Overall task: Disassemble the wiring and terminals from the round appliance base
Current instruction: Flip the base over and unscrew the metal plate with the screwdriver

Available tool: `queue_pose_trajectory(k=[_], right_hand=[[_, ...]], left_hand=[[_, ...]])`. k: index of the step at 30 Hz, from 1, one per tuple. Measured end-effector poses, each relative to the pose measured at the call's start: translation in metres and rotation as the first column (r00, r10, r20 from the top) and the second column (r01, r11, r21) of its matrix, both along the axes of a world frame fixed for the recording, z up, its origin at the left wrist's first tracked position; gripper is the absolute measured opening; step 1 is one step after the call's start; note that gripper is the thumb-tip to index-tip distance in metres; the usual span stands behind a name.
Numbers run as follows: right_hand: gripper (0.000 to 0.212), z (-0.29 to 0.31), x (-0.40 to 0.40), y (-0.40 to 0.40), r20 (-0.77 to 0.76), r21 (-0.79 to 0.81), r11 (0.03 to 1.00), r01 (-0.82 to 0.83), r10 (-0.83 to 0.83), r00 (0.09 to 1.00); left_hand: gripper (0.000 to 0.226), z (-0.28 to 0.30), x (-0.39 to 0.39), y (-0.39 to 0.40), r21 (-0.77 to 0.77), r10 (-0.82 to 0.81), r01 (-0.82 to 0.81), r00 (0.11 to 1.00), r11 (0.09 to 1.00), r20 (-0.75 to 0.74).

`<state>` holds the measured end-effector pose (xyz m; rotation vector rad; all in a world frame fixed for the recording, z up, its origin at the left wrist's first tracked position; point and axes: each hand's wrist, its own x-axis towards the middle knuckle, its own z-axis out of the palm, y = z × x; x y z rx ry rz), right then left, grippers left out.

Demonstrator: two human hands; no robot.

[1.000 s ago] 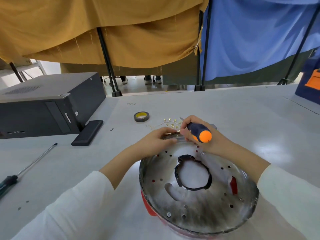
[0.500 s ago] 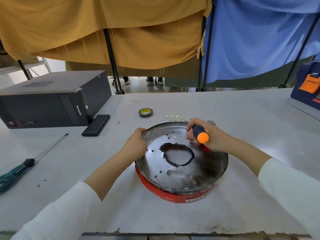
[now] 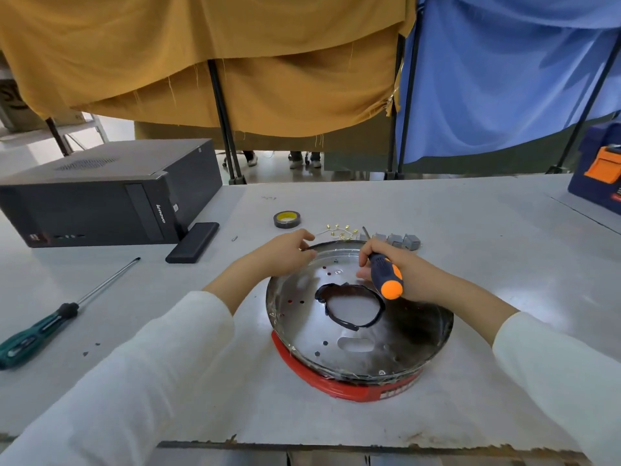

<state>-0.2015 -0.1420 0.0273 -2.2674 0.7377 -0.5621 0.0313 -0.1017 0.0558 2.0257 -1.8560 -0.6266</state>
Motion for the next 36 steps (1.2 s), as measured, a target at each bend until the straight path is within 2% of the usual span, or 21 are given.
queue_pose_trajectory(k=[4,7,8,10,12,16,19,24,31,36], right_hand=[[0.023,0.0,0.0,-0.002,0.066,-0.033,0.999,0.012,-0.01,0.998],[0.018,0.008,0.007,0.0,0.254,0.192,0.98,0.061,-0.109,0.961],[0.015,0.011,0.01,0.0,0.275,0.19,0.977,0.097,-0.148,0.95],[0.027,0.017,0.012,-0.002,0.28,0.103,0.977,0.185,-0.207,0.937],[0.035,0.023,0.014,-0.004,0.312,-0.015,0.968,0.251,-0.234,0.921],[0.037,0.035,0.027,-0.007,0.429,-0.092,0.929,0.36,-0.289,0.856],[0.036,0.041,0.038,-0.005,0.537,-0.084,0.93,0.357,-0.26,0.803],[0.049,0.039,0.044,0.0,0.653,-0.015,0.938,0.346,-0.253,0.714],[0.042,0.049,0.043,0.005,0.702,0.067,0.935,0.349,-0.293,0.649],[0.04,0.055,0.041,0.004,0.676,0.053,0.933,0.356,-0.296,0.675]], left_hand=[[0.034,-0.011,-0.006,-0.005,-0.065,-0.031,0.033,0.999,0.997,0.02],[0.03,-0.02,-0.003,-0.002,-0.101,0.005,0.003,0.997,0.995,0.075],[0.029,-0.021,-0.001,-0.001,-0.089,0.014,-0.005,0.995,0.996,0.098],[0.027,-0.02,0.003,0.002,-0.057,0.025,-0.018,0.992,0.998,0.122],[0.028,-0.019,0.003,0.003,-0.047,0.025,-0.021,0.995,0.999,0.1],[0.035,-0.021,-0.001,0.001,-0.083,0.012,-0.007,0.998,0.997,0.054],[0.033,-0.023,-0.001,-0.003,-0.124,0.009,-0.006,1.0,0.992,0.029],[0.029,-0.026,0.002,-0.005,-0.153,-0.001,0.0,1.0,0.988,-0.004],[0.027,-0.025,0.003,-0.006,-0.155,-0.01,0.011,1.0,0.988,0.009],[0.025,-0.022,0.003,-0.006,-0.141,-0.021,0.025,0.999,0.99,0.027]])
